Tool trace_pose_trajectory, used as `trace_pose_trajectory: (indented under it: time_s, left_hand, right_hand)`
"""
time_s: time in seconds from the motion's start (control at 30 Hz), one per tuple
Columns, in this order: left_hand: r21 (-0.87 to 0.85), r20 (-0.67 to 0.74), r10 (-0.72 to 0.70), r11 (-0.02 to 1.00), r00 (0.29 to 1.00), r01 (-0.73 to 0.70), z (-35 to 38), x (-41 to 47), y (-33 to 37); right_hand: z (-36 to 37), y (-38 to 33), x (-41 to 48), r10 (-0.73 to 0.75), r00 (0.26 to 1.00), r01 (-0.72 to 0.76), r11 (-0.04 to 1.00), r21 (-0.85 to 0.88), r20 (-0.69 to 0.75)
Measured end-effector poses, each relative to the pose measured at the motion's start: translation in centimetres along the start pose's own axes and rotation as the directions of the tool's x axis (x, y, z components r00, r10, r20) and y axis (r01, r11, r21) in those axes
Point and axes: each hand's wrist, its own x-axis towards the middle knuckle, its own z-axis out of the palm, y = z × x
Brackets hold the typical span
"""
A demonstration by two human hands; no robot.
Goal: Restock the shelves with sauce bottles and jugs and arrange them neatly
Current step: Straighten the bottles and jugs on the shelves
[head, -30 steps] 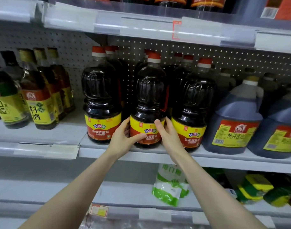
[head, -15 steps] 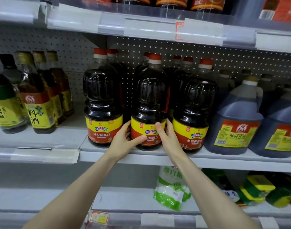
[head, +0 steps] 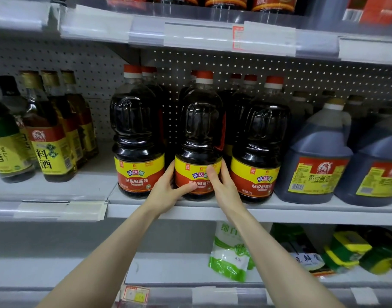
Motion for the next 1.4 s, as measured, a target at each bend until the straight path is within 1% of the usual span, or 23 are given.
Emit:
trace_pose_trajectory:
  time_s: [0.1,0.27,0.43,0.9,1.17,1.4]
  left_hand:
    - [-0.015,0.006,-0.002,1.0,1.0,0.002,0.0,0.0,0.1]
    - [-0.048,-0.034,-0.004,0.999,0.999,0.003,0.1,-0.2,-0.1]
    - [-0.026,-0.061,0.022,0.999,0.998,-0.024,0.2,-0.2,-0.2]
    - [-0.037,0.041,-0.025,0.999,0.999,0.027,-0.2,-0.2,0.7]
    - [-0.048,0.058,-0.054,0.997,0.997,0.057,-0.3,-0.2,1.0]
    - [-0.036,0.042,-0.067,0.997,0.997,0.069,-0.2,-0.3,1.1]
  right_hand:
    - [-0.1,0.0,-0.1,0.003,1.0,-0.002,1.0,-0.014,0.02]
    - [-0.4,0.0,0.0,0.015,0.999,-0.014,0.999,-0.032,0.04]
    - [-0.6,0.0,0.4,0.014,0.998,-0.011,0.999,-0.052,0.056]
    - [-0.2,0.0,0.0,0.012,1.0,-0.012,0.998,-0.057,-0.012]
    - [-0.2,-0.1,-0.1,0.028,0.999,-0.029,0.997,-0.069,-0.014]
    - [-0.2,-0.2,0.0,0.031,0.999,-0.031,0.998,-0.06,0.005]
